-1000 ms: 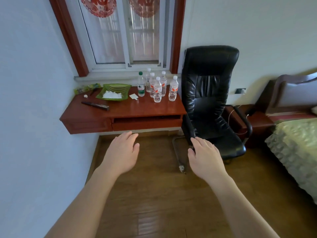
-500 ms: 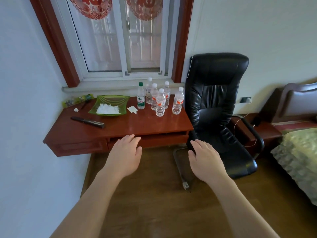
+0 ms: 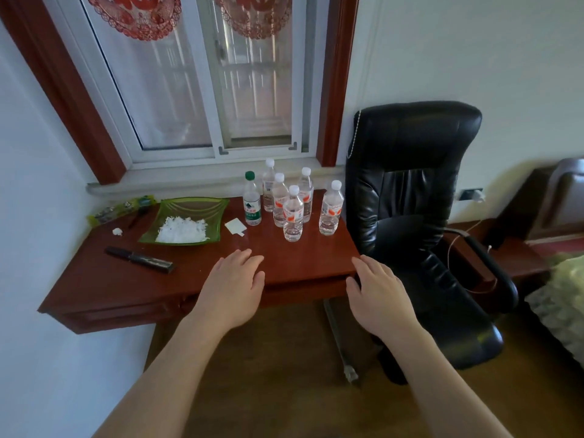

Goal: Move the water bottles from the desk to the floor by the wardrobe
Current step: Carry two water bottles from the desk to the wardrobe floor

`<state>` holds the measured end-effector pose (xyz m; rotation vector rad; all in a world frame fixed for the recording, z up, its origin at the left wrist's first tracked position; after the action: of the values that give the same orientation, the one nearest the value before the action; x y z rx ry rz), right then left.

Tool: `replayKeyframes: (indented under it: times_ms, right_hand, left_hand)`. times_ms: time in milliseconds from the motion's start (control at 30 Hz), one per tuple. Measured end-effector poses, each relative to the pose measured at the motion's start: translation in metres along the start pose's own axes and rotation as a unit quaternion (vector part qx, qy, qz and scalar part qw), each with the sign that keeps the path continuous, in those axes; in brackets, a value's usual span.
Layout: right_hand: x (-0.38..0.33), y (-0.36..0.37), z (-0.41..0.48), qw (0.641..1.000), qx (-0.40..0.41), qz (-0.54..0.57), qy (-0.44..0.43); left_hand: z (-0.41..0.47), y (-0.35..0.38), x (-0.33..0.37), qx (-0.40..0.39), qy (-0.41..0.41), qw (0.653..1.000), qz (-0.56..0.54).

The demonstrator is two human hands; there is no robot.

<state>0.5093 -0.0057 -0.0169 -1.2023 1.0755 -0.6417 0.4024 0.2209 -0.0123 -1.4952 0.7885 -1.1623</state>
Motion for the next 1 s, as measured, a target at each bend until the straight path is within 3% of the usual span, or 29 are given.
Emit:
replayKeyframes:
  times_ms: [333,567,1000]
  right_hand:
    - [0.024,-0.019,0.129,0.996,-0.012,-0.017,-0.086]
    - [0.026,-0.004,0.202,0.995,-0.035,0.000,-0.095]
    - [-0.001,0.021,0.304,0.998,-0.014,0.016,-0.063]
  left_hand:
    - [0.108,0.003,0.024,0.027,-0.051,0.998,0.000]
    - [0.163,0.010,0.015,0.020,-0.077,0.997,-0.015]
    - [0.285,0.022,-0.023,0.038,-0.001,0.998,-0.048]
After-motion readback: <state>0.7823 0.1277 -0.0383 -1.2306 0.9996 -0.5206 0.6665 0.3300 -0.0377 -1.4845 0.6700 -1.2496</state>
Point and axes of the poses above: each hand's wrist, its own z-axis towards the middle knuckle, its own y-axis out of the palm, x = y × z, the point moved 4 cm from there along z, towards the middle knuckle, and after that the axes turned 2 degrees about y, right-handed, at the moved point
